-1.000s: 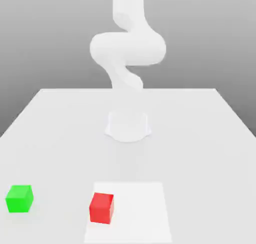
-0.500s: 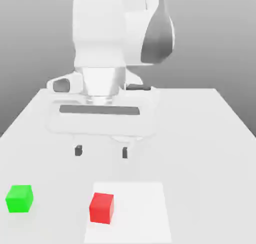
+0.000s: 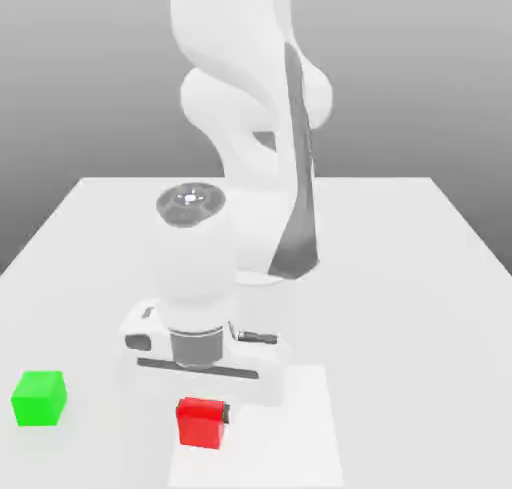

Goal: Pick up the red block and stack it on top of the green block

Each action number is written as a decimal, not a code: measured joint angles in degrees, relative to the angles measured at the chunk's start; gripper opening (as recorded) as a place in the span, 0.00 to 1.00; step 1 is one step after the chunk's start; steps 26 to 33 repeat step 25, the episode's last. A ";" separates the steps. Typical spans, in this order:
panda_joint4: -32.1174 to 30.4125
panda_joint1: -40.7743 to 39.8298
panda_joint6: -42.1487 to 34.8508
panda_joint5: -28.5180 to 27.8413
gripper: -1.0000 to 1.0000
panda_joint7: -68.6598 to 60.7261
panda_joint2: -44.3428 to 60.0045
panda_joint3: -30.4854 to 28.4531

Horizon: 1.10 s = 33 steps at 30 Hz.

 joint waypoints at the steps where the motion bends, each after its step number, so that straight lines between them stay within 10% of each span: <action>1: 0.10 -0.27 0.61 -0.03 0.00 0.00 0.71 0.26; 16: 6.13 -13.87 -17.39 -0.03 0.00 0.42 -11.00 -12.83; 21: 7.60 -16.95 -10.87 5.45 0.00 -3.47 -2.66 -11.30; 22: 7.69 -17.20 -9.74 6.34 1.00 -4.12 -1.35 -10.92; 33: 7.69 -17.20 -9.74 6.34 1.00 -4.12 -1.35 -10.92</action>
